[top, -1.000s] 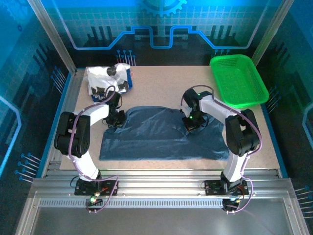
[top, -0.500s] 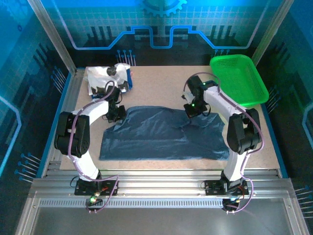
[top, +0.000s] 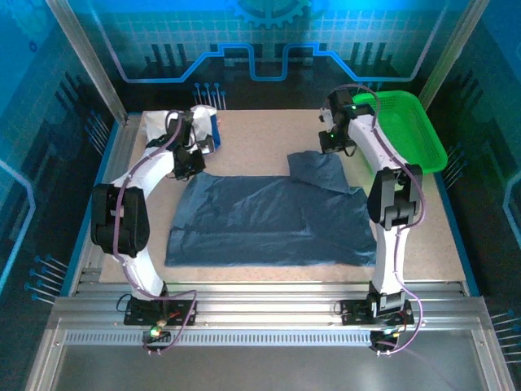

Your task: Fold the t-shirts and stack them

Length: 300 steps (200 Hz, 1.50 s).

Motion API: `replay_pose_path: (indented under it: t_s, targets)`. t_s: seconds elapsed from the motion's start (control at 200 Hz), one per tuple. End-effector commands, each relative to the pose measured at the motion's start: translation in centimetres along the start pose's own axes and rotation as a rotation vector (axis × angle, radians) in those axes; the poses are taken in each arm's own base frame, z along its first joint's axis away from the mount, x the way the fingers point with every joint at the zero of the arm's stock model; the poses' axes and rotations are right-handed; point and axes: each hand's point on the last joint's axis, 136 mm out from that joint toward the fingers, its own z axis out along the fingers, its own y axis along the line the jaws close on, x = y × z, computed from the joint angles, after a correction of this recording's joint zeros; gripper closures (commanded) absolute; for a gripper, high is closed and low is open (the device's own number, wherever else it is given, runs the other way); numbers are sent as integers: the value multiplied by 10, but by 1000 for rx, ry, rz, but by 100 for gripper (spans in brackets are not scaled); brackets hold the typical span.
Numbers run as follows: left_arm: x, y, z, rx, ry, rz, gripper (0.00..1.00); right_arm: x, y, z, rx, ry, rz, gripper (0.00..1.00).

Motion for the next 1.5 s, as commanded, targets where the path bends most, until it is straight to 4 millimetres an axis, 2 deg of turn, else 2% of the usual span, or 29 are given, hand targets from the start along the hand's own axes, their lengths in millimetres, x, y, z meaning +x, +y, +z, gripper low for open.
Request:
replay_pose_path:
  t_s: [0.0, 0.095, 0.125, 0.15, 0.22, 0.43, 0.54, 0.665, 0.69, 0.705, 0.735, 0.875, 1.146, 1.276, 1.496]
  targets:
    - [-7, 3, -1, -4, 18, 29, 97, -12, -19, 8, 40, 4, 18, 100]
    - [-12, 2, 2, -4, 19, 41, 97, -24, -27, 16, 58, -12, 23, 100]
    - [-13, 2, 4, -6, 21, 42, 98, -30, -30, 12, 68, -28, 33, 100]
    - [-14, 2, 5, -8, 22, 44, 98, -28, -32, 24, 72, -9, 37, 100]
    - [-17, 3, 7, -19, 17, 45, 98, -35, -38, 28, 78, -24, 55, 100]
    - [-26, 6, 5, -33, -1, 41, 98, -47, -39, 26, 64, -58, 65, 100]
    - [-25, 10, 4, -38, 1, 40, 98, -48, -38, 18, 57, -68, 62, 100]
    - [-23, 14, -2, -41, -5, 42, 99, -48, -35, -2, 45, -88, 63, 100]
    - [-22, 15, -4, -41, -6, 43, 98, -45, -33, 0, 38, -79, 61, 100]
    - [-22, 15, -5, -40, -8, 42, 99, -47, -33, -11, 38, -98, 61, 100]
    - [-21, 17, -6, -40, -9, 40, 98, -46, -32, -18, 37, -102, 59, 100]
    - [-14, 25, -15, -40, -17, 35, 99, -28, -25, -40, 20, -102, 54, 100]
    - [-3, 38, -27, -43, -21, 49, 98, 21, -10, -81, -28, -103, 63, 100]
    - [2, 41, -27, -45, -14, 61, 98, 48, -4, -89, -52, -77, 95, 100]
    - [7, 49, -29, -57, -12, 84, 98, 103, 0, -90, -57, 5, 169, 100]
